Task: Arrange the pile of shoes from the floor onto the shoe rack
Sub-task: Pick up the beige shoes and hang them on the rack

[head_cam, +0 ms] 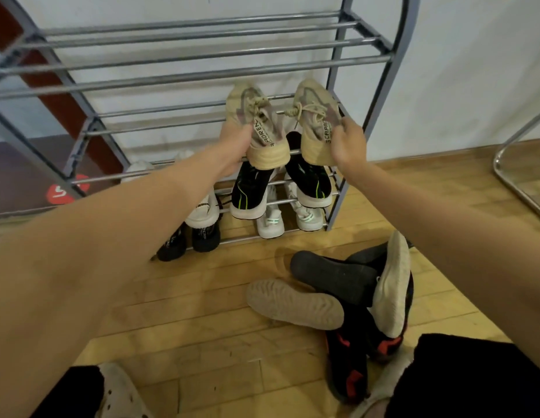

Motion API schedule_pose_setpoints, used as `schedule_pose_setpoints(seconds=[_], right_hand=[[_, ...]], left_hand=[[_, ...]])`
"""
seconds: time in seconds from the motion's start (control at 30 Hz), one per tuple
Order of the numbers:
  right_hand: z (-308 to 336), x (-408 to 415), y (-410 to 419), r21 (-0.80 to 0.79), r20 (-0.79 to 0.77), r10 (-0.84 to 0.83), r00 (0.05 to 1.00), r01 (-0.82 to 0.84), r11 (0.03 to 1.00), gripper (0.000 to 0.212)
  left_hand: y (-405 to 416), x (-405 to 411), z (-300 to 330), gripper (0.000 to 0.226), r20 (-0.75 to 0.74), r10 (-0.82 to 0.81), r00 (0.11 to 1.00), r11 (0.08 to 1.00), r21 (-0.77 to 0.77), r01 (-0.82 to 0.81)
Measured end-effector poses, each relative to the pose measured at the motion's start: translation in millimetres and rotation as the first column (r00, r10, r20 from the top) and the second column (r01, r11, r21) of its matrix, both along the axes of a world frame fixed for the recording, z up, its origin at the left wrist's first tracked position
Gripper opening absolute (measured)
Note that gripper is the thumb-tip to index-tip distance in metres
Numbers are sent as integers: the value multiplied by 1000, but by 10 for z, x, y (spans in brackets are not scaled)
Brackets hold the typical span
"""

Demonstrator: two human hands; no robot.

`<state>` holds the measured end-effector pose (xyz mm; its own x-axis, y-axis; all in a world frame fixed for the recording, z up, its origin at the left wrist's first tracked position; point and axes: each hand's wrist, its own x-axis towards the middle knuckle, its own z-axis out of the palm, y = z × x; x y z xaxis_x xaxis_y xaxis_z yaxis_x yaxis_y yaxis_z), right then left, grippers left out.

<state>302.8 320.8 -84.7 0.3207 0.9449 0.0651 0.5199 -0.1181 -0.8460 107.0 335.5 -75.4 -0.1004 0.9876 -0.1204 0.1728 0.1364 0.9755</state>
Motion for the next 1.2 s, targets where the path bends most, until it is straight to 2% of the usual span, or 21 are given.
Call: schedule_pose_setpoints(seconds=[0.07,0.13,0.23,0.3,0.4,0.5,0.6,0.8,0.93,1.1,1.2], right_hand=[[10,-50,-214,40,116,-1,993,-4,999,38],[-42,-116,-515,82,188,24,982,-40,996,48],[-265,-168,-1006,109,354,124,927,-172,979,65],[-485,-154,-1256,29,465,236,853,-281,959,67],[-818,-101,-1557,-212,562,434,704,-385,898,69],[-1107,-6,-1772,-444,536,596,598,-401,801,70],[-1309,131,-1864,-589,474,678,562,-370,719,70],[-1615,394,-1889,-674,464,725,509,-328,662,75],[-1840,454,-1935,-703,457,784,420,-370,607,81],[-2187,383,-2050,-712,470,840,272,-446,543,86],[-2360,327,-2098,-680,526,807,267,-437,588,89]], left_hand=[[-128,-69,1,27,-294,-35,955,995,82,62],[-317,-138,-30,31,-527,-20,850,976,174,131],[-684,-211,-170,40,-682,61,729,942,281,184],[-910,-245,-307,40,-705,46,708,943,265,203],[-1232,-277,-554,40,-746,-64,663,954,150,261],[-1519,-324,-830,44,-775,-225,590,940,-14,341],[-1740,-338,-1103,48,-784,-349,514,903,-135,407],[-1910,-240,-1608,53,-755,-524,393,821,-327,468],[-1924,-81,-1936,52,-717,-598,358,786,-439,435],[-2023,76,-2293,57,-615,-664,426,748,-528,402],[-2066,87,-2408,58,-578,-686,441,727,-540,424]])
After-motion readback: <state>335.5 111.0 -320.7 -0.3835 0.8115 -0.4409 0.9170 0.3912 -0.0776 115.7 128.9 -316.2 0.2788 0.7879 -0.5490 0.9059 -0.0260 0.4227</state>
